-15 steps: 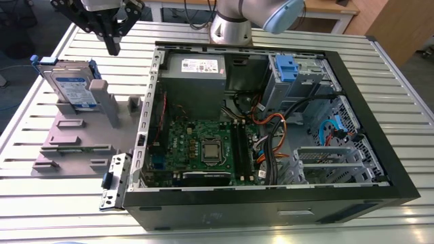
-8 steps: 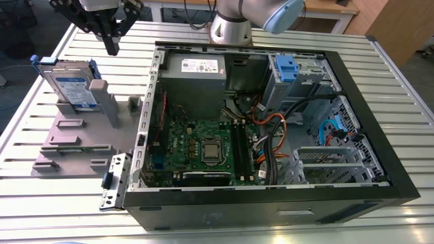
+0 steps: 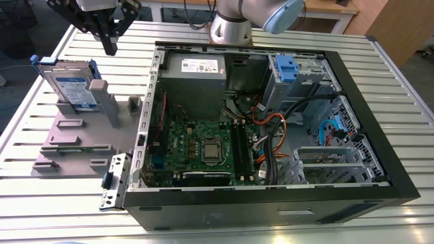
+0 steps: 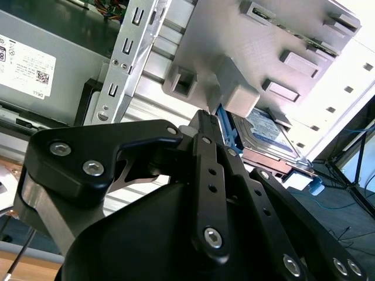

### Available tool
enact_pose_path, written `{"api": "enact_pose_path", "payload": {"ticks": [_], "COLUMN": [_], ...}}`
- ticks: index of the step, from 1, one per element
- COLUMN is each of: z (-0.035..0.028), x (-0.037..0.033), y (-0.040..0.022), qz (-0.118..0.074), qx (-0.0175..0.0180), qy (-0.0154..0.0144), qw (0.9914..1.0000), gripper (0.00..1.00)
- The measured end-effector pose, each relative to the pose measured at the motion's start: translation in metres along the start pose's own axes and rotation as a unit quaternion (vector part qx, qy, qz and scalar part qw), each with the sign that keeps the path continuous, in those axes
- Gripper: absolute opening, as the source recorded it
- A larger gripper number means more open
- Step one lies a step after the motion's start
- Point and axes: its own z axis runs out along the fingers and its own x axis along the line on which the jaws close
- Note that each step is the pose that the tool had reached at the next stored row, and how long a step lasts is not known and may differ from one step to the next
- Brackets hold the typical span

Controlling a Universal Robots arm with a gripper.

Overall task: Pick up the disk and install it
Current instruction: 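Reach for the disk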

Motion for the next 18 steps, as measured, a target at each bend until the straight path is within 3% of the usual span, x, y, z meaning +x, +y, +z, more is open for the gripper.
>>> {"api": "enact_pose_path", "payload": {"ticks": [18], "z": [0.002], "x": [0.0069], "y": [-0.0006], "qz": [0.0], "qx": [0.0016], "qy": [-0.0001], "qw": [1.0], "gripper": [0.11]}}
